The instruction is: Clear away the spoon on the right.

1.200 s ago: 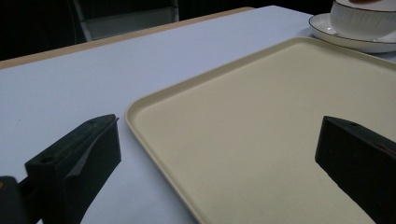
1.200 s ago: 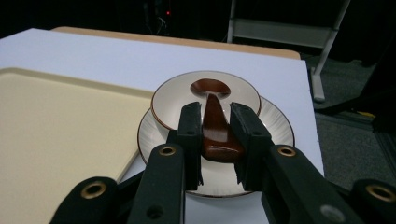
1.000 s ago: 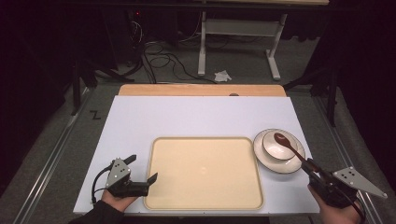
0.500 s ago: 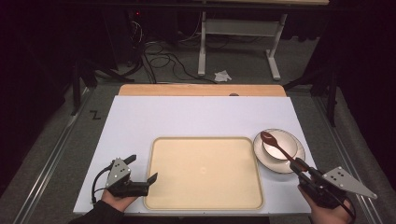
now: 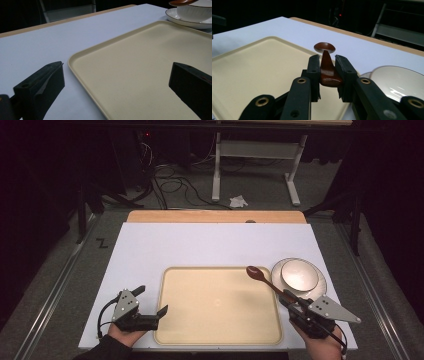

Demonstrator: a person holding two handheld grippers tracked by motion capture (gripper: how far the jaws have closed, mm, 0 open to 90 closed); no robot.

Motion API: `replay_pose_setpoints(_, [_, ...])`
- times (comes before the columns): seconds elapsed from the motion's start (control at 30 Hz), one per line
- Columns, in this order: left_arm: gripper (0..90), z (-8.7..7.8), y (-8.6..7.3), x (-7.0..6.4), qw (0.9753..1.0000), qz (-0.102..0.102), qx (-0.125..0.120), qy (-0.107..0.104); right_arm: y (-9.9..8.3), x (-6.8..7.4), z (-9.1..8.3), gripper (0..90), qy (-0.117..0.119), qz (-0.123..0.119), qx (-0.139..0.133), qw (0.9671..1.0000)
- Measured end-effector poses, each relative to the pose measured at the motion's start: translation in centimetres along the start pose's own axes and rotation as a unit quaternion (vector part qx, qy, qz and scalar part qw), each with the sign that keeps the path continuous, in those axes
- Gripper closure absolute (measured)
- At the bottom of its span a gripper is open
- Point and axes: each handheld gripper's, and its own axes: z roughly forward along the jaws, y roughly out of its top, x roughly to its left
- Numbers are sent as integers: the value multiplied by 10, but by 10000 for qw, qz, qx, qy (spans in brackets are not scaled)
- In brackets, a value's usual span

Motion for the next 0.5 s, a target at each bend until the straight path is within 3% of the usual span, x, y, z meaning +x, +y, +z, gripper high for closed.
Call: replay_pose_setpoints(0.5, [7, 0, 0, 0, 10000, 1, -1, -15, 7, 21, 27, 768, 371, -165, 84, 9991])
